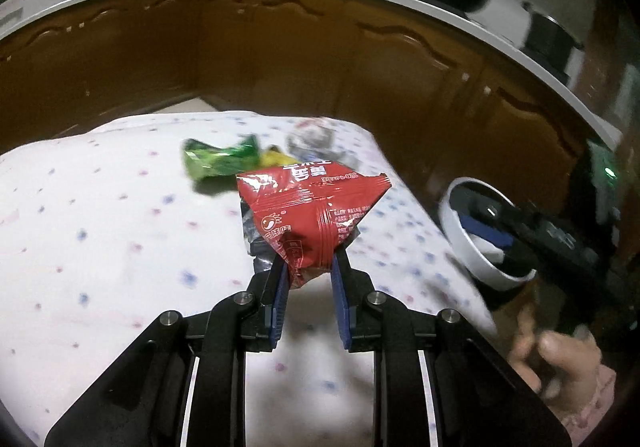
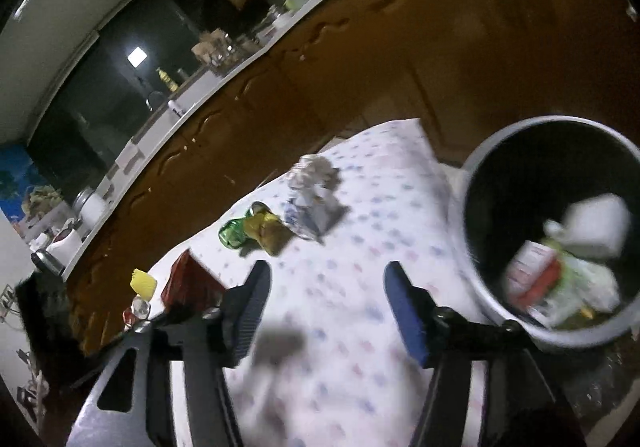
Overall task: Collect trash
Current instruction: 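Carry the green carton and red bag toward the white bin, then grasp crumpled foil with the right tool while the left tool drops the red bag into the bin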
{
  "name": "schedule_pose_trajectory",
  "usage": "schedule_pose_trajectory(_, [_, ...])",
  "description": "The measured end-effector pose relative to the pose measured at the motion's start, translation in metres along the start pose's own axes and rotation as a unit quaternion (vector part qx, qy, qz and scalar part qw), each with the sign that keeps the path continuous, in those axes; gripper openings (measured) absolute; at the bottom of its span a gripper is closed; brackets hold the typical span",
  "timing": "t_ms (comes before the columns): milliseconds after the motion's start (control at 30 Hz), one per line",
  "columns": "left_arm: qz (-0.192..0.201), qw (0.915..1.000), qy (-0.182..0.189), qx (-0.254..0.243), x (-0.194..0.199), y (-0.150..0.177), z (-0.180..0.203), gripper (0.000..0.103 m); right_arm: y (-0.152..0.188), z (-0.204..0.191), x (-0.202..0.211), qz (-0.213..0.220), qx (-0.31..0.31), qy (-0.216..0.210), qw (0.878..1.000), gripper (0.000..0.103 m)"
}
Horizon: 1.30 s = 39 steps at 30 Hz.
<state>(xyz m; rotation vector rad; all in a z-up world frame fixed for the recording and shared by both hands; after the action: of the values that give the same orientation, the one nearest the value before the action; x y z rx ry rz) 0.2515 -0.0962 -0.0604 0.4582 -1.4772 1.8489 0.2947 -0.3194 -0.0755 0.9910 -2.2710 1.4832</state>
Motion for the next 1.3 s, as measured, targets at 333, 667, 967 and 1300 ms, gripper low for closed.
schedule_pose_trajectory(333, [-0.009,0.9995,-0.015,0.025,-0.01,-0.003,-0.028,0.019,-0.025,-0.007,-0.125,-0.074,0.008,0.014,0.997,0.072])
schedule_pose_trajectory(667, [-0.014,0.9998,0.013,0.005,-0.017,-0.004,0.006,0.019,-0.01,0.01,-0.053,-0.038,0.015,0.014,0.999,0.017])
schedule_pose_trajectory(967, [-0.034,0.9963,0.068,-0.04,-0.031,0.005,0.078,0.019,0.002,0.057,0.061,0.013,-0.01,0.049,0.999,0.017])
schedule_pose_trajectory(1300, [-0.046,0.9887,0.103,-0.099,-0.04,0.01,0.151,0.019,0.009,0.113,0.128,0.048,-0.037,0.115,0.992,0.018])
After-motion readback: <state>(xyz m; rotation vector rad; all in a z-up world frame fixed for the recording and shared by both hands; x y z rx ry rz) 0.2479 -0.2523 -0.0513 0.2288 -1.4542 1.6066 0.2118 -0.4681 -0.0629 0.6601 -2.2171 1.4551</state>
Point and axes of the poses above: each gripper's, at about its wrist camera, not at the fingertips, and x roughly against the way its jaws point, z to its right, y to its underside, the point moved 7 cm from there along -x, roughly the way its jaws point, and after that the axes turned 5 degrees about x, right-handed, at the moved point
